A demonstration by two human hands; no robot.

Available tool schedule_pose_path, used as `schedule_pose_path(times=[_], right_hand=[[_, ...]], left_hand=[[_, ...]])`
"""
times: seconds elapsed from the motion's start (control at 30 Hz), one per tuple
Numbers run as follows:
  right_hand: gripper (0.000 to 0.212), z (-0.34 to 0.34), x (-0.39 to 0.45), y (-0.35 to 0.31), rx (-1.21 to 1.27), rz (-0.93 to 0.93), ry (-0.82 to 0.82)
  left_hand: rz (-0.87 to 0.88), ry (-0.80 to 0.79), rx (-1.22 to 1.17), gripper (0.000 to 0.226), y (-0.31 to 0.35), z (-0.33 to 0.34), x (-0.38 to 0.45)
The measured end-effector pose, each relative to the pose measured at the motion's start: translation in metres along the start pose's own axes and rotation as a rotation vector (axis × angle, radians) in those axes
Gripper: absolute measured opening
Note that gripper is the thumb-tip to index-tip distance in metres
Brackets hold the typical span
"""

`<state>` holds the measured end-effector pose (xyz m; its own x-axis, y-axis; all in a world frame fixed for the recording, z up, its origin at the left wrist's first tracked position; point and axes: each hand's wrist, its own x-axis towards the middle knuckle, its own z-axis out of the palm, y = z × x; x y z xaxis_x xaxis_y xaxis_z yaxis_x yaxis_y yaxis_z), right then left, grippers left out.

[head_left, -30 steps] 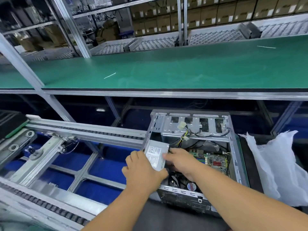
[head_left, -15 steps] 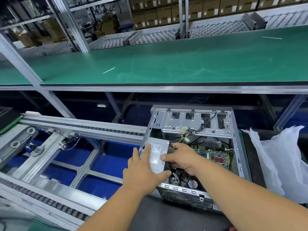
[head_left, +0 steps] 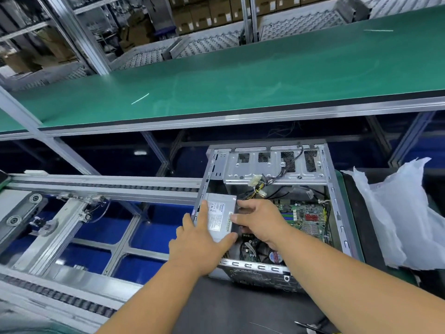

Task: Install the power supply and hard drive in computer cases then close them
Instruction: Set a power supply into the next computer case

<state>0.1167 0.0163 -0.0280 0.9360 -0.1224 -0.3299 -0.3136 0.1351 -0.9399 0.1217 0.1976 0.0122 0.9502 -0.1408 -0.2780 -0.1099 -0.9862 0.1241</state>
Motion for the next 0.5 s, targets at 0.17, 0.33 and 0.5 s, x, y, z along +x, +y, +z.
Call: schedule_pose_path(times=[0.17, 0.33, 0.5], right_hand=[[0.054, -0.002, 0.001, 0.002, -0.012, 0.045, 0.030], [0.067, 0.001, 0.002, 0.001, -0.171, -0.053, 0.048], [0.101, 0.004, 0.002, 0.003, -0.291, -0.100, -0.035]], left_hand=[[0.049, -0.041, -0.224, 0.067, -0.015, -0.006, 0.007], [0.066, 0.001, -0.523, 0.054, -0.022, -0.007, 0.006], [0.089, 0.065, -0.485, 0.049, -0.021, -0.004, 0.003]])
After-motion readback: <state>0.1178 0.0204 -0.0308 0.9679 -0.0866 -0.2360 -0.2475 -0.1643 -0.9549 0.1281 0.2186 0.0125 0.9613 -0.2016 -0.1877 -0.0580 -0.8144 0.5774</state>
